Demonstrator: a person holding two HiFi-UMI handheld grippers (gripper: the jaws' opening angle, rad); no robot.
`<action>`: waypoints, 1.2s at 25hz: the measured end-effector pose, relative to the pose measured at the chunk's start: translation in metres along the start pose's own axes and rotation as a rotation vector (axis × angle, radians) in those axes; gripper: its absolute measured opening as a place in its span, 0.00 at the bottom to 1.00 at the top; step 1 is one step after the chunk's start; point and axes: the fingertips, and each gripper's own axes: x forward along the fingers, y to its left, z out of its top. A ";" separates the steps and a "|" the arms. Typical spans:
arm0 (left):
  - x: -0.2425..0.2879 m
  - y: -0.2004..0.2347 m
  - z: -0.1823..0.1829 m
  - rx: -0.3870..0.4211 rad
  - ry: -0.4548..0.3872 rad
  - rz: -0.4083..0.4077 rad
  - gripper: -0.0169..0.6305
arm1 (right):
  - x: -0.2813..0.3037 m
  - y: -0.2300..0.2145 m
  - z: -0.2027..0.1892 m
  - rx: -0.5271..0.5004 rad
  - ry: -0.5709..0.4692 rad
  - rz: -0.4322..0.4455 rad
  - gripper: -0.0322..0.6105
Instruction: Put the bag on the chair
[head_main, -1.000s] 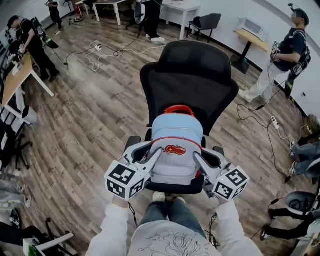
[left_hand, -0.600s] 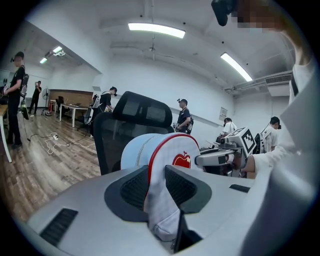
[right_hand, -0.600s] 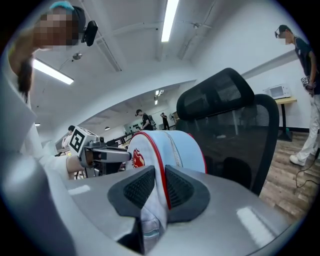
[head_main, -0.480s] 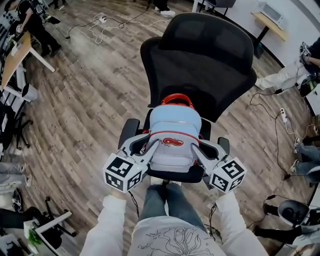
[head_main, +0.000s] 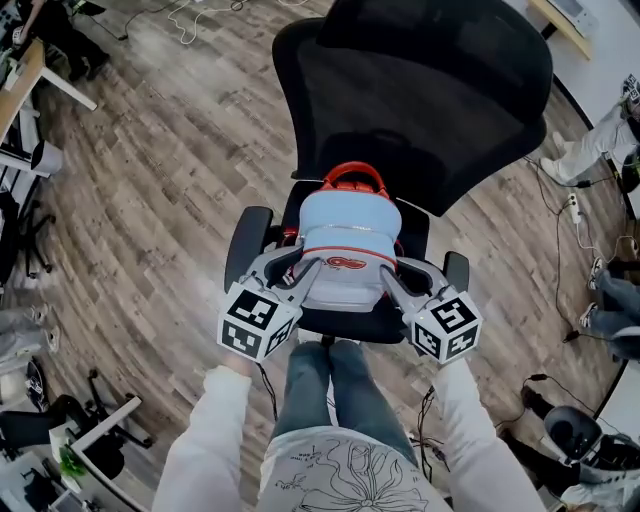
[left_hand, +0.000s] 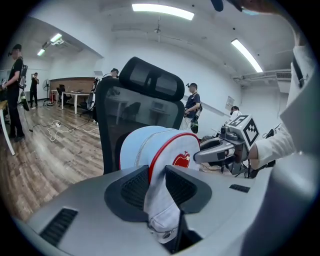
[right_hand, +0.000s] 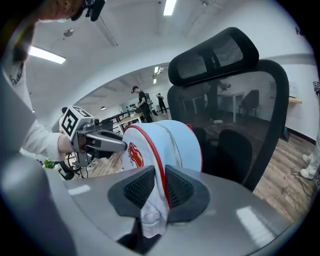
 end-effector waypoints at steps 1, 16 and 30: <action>0.006 0.002 -0.007 -0.004 0.013 -0.003 0.19 | 0.005 -0.003 -0.007 -0.001 0.016 -0.005 0.17; 0.085 0.024 -0.084 -0.026 0.165 -0.022 0.19 | 0.055 -0.055 -0.090 -0.051 0.222 -0.027 0.16; 0.125 0.012 -0.123 0.027 0.253 -0.032 0.19 | 0.064 -0.088 -0.154 0.021 0.324 -0.133 0.17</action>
